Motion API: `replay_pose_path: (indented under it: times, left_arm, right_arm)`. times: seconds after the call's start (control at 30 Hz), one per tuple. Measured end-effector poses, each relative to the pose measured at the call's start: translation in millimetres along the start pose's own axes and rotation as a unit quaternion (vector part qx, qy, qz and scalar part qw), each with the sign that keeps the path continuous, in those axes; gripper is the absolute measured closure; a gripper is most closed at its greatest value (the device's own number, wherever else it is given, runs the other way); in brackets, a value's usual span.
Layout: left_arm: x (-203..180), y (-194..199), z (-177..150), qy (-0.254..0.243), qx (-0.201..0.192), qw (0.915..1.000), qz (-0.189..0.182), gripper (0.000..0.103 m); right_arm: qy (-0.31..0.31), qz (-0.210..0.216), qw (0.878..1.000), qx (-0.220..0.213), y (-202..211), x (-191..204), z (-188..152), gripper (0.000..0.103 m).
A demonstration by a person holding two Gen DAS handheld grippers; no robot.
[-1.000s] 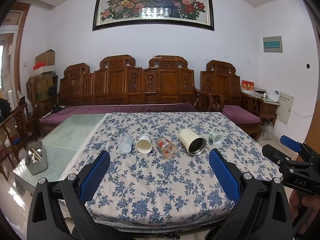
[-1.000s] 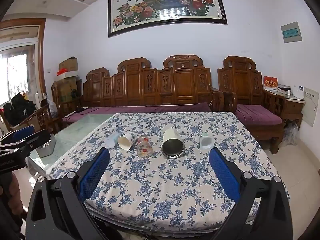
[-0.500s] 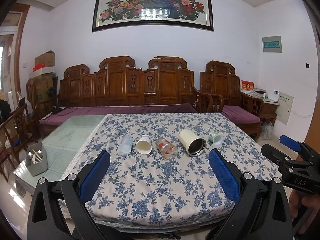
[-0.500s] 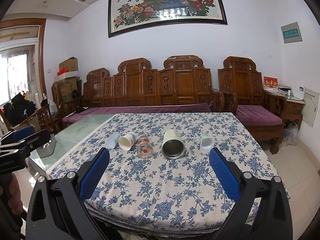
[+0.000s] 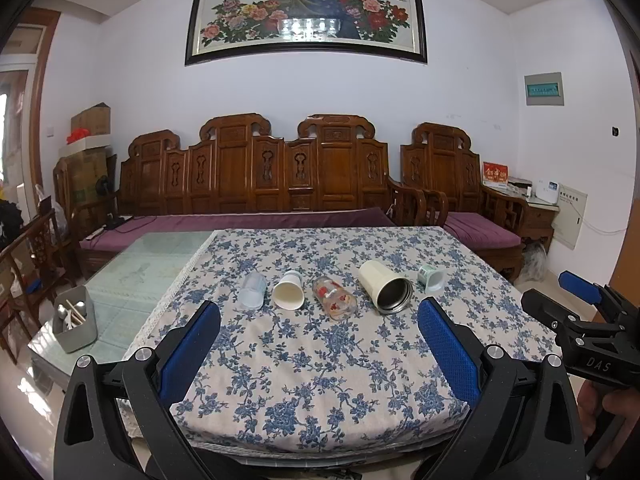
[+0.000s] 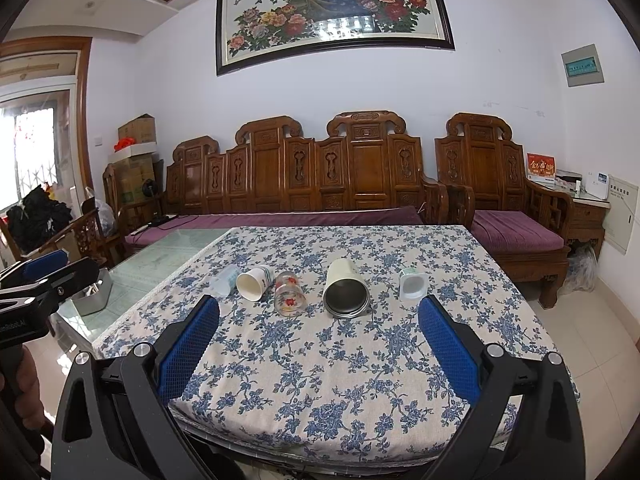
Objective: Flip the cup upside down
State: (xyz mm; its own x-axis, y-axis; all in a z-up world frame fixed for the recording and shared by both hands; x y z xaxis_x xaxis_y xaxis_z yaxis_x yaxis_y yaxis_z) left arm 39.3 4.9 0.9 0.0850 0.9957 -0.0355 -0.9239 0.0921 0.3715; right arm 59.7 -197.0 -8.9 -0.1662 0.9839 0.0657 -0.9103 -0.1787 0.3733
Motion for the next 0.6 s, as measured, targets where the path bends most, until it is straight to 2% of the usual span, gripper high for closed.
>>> replay_pose_path:
  times: [0.6]
  left_arm:
    - [-3.4,2.8,0.0,-0.003,-0.005,1.0,0.0,0.008]
  right_arm:
    - [-0.001,0.001,1.0,0.0,0.6,0.2,-0.4,0.003]
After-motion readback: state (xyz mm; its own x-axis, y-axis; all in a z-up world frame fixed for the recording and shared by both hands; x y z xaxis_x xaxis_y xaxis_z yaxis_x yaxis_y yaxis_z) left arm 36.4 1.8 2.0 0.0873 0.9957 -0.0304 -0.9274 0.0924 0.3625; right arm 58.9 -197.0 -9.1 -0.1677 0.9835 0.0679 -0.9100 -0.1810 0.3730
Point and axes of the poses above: each gripper's, at about its wrist camera, not at the fingertips, and y roughly against the way its jaws point, x to its left, z to its top, the point moved 5 cm from there along -y, roughly the way its jaws point, and after that the axes turned 5 degrees about -z, right-handed, at the moved point
